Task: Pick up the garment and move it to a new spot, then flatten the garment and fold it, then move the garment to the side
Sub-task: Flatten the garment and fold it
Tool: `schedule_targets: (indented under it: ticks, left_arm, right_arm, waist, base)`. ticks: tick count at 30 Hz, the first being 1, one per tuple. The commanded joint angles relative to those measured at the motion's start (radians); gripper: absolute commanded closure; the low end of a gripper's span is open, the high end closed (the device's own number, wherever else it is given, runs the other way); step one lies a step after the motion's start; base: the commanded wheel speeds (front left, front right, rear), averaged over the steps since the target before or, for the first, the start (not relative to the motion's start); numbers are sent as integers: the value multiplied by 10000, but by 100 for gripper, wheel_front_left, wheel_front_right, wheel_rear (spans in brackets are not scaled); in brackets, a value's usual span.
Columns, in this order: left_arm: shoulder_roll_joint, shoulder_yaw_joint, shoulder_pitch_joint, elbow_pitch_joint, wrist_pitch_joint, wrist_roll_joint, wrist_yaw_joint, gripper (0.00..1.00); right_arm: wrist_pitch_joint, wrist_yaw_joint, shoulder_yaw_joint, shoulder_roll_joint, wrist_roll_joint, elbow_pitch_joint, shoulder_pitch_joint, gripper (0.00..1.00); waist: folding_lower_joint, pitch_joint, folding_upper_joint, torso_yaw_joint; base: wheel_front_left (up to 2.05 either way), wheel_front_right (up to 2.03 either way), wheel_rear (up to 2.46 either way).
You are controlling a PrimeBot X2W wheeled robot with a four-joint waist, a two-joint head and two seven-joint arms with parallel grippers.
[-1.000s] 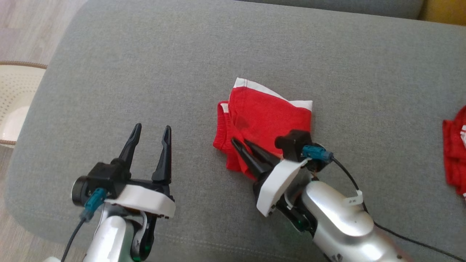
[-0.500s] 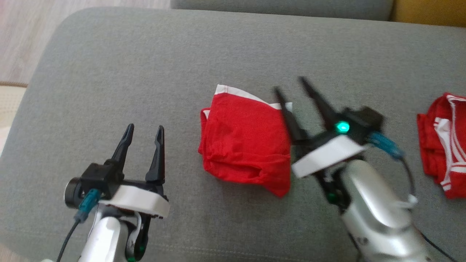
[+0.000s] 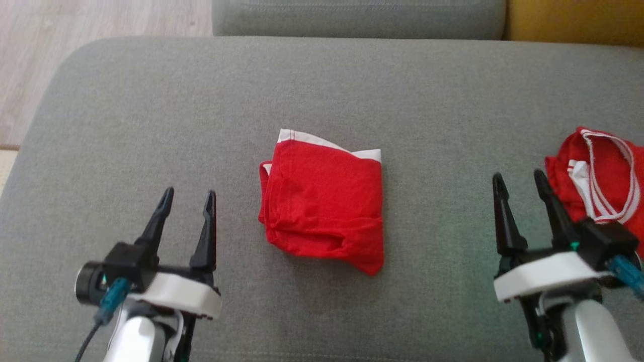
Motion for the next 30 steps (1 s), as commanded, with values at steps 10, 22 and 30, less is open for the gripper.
schedule_targets:
  ticks: [10, 22, 30]
  left_arm:
    - [292, 259, 529, -553, 197, -59, 137, 0]
    - [399, 263, 1169, -800, 496, -206, 348, 0]
    - [441, 223, 1316, -904, 585, -260, 440, 0]
  right_arm:
    - [732, 67, -229, -16, -88, -1615, 1291, 0]
    - [1176, 67, -207, -16, -63, -2280, 2197, 0]
    - [1325, 67, -309, -16, -97, -2515, 2385, 0]
  waist:
    - [0, -732, 0, -99]
    - [0, -1284, 0, -196]
    - [0, -1394, 0, -171]
  base:
    - [0, 0, 0]
    - [0, 0, 0]
    - [0, 0, 0]
